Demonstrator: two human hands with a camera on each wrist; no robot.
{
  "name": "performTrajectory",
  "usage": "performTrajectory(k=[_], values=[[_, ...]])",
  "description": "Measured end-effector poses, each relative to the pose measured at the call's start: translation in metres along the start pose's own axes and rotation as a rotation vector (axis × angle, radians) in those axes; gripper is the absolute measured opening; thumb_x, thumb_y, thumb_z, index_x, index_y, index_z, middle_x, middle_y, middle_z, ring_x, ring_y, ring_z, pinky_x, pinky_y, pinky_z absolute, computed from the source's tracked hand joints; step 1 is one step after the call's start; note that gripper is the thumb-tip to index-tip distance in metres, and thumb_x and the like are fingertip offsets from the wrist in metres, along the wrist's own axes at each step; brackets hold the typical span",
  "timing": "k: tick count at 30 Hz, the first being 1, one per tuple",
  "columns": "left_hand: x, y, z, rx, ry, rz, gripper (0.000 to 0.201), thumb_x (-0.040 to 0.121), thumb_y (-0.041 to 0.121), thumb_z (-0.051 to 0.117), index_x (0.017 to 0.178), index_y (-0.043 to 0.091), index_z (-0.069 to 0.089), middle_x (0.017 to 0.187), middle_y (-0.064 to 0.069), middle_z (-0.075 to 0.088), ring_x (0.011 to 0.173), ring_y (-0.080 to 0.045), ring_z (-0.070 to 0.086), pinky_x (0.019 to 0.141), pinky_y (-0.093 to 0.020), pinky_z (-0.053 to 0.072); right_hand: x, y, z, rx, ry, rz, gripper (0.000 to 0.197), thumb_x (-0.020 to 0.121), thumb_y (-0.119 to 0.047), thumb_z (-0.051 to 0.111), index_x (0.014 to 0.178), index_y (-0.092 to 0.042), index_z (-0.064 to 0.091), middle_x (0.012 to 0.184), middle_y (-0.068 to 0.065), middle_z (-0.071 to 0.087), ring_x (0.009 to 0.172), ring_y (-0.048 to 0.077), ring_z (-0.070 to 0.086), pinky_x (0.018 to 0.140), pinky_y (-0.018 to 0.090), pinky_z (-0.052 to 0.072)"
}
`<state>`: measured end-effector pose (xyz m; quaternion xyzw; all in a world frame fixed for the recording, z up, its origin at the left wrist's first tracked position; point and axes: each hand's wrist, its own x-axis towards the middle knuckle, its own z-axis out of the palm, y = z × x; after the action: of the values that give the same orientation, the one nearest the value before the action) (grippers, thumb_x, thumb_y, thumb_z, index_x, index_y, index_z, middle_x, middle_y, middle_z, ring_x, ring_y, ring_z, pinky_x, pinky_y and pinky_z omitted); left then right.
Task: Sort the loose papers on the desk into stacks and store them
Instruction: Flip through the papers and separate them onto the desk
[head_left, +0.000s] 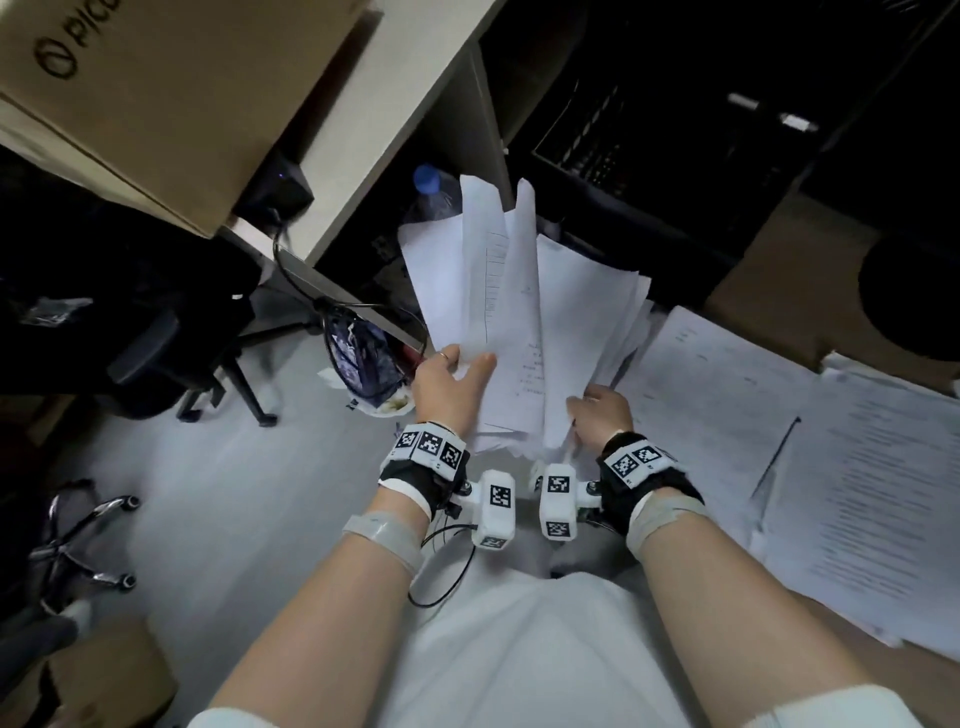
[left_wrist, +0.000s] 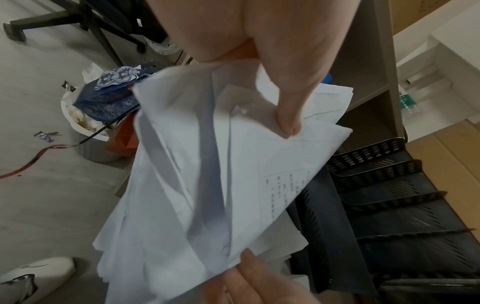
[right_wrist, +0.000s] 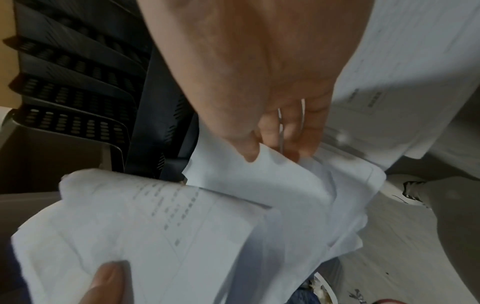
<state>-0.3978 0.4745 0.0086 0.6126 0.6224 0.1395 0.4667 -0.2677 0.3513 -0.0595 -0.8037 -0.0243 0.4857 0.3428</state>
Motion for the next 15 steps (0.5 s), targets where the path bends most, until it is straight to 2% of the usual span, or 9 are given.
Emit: performTrajectory(k=[2, 3, 5, 6, 8, 10, 11, 13, 15], values=[[0.004, 0.000, 0.003, -0.030, -0.026, -0.018, 0.073, 0.080, 0.040, 0.079, 0.129, -0.009, 0.056, 0.133, -0.025, 0.059, 0.125, -0.034, 0.056, 0.111, -0.046, 0.042, 0.001, -0.005, 0.001, -0.037, -0.043, -0.004, 0.019, 0.093, -0.018, 0.055, 0.080, -0.006, 0.049, 0.079, 0.007, 0.052, 0.079, 0.026, 0.054, 0.062, 0.029, 0.039], [0.003, 0.003, 0.004, -0.071, -0.039, -0.046, 0.078, 0.075, 0.042, 0.082, 0.131, -0.006, 0.055, 0.133, -0.021, 0.060, 0.124, -0.032, 0.057, 0.111, -0.045, 0.043, 0.001, -0.006, -0.001, -0.033, -0.046, -0.004, 0.021, 0.094, -0.023, 0.057, 0.096, -0.003, 0.054, 0.093, 0.009, 0.056, 0.093, 0.027, 0.057, 0.072, 0.030, 0.043], [0.001, 0.004, 0.013, -0.116, -0.056, -0.085, 0.092, 0.063, 0.047, 0.087, 0.133, -0.002, 0.054, 0.130, -0.013, 0.061, 0.121, -0.029, 0.059, 0.109, -0.046, 0.045, -0.003, -0.008, -0.012, 0.040, -0.003, -0.037, 0.048, 0.093, -0.031, 0.062, 0.133, -0.006, 0.051, 0.132, 0.009, 0.055, 0.123, 0.028, 0.054, 0.099, 0.034, 0.042], [0.001, 0.001, 0.019, -0.118, -0.079, -0.077, 0.093, 0.058, 0.050, 0.089, 0.128, -0.003, 0.056, 0.124, -0.015, 0.063, 0.116, -0.032, 0.062, 0.106, -0.050, 0.047, -0.006, -0.009, -0.019, 0.107, 0.019, -0.063, 0.054, 0.092, -0.033, 0.064, 0.139, -0.010, 0.049, 0.138, 0.007, 0.054, 0.126, 0.026, 0.053, 0.103, 0.034, 0.041], [-0.002, 0.000, 0.032, -0.109, -0.137, -0.050, 0.070, 0.058, 0.050, 0.091, 0.102, 0.002, 0.066, 0.099, -0.009, 0.068, 0.096, -0.026, 0.068, 0.094, -0.049, 0.055, -0.011, -0.014, -0.033, 0.258, 0.008, -0.097, 0.051, 0.092, -0.037, 0.065, 0.136, -0.014, 0.054, 0.131, 0.005, 0.061, 0.115, 0.023, 0.060, 0.098, 0.037, 0.049], [-0.014, 0.008, 0.043, -0.049, -0.203, 0.029, 0.038, 0.072, 0.042, 0.086, 0.072, 0.010, 0.066, 0.073, 0.004, 0.068, 0.069, -0.012, 0.063, 0.074, -0.031, 0.056, -0.017, -0.016, -0.045, 0.364, -0.046, -0.107, 0.053, 0.091, -0.045, 0.065, 0.133, -0.014, 0.056, 0.121, 0.005, 0.067, 0.103, 0.021, 0.066, 0.087, 0.036, 0.054], [-0.021, 0.012, 0.049, -0.018, -0.215, 0.065, 0.036, 0.078, 0.041, 0.082, 0.069, 0.009, 0.066, 0.070, 0.003, 0.071, 0.067, -0.011, 0.064, 0.069, -0.032, 0.055, -0.020, -0.015, -0.053, 0.381, -0.054, -0.114, 0.060, 0.088, -0.052, 0.065, 0.133, -0.015, 0.056, 0.120, 0.004, 0.068, 0.103, 0.019, 0.067, 0.087, 0.035, 0.055], [-0.036, 0.016, 0.061, -0.018, -0.235, 0.118, 0.034, 0.084, 0.043, 0.075, 0.080, 0.009, 0.073, 0.078, -0.001, 0.074, 0.073, -0.011, 0.067, 0.072, -0.034, 0.054, -0.026, -0.007, -0.070, 0.400, -0.039, -0.108, 0.082, 0.074, -0.072, 0.065, 0.136, -0.019, 0.054, 0.122, 0.000, 0.067, 0.105, 0.017, 0.067, 0.093, 0.040, 0.055], [-0.050, 0.019, 0.074, -0.018, -0.277, 0.139, 0.031, 0.088, 0.042, 0.071, 0.082, 0.012, 0.076, 0.072, 0.008, 0.070, 0.068, -0.005, 0.059, 0.071, -0.025, 0.046, -0.032, 0.005, -0.090, 0.412, -0.037, -0.102, 0.097, 0.063, -0.085, 0.065, 0.136, -0.023, 0.053, 0.124, -0.002, 0.066, 0.107, 0.016, 0.067, 0.095, 0.043, 0.054]])
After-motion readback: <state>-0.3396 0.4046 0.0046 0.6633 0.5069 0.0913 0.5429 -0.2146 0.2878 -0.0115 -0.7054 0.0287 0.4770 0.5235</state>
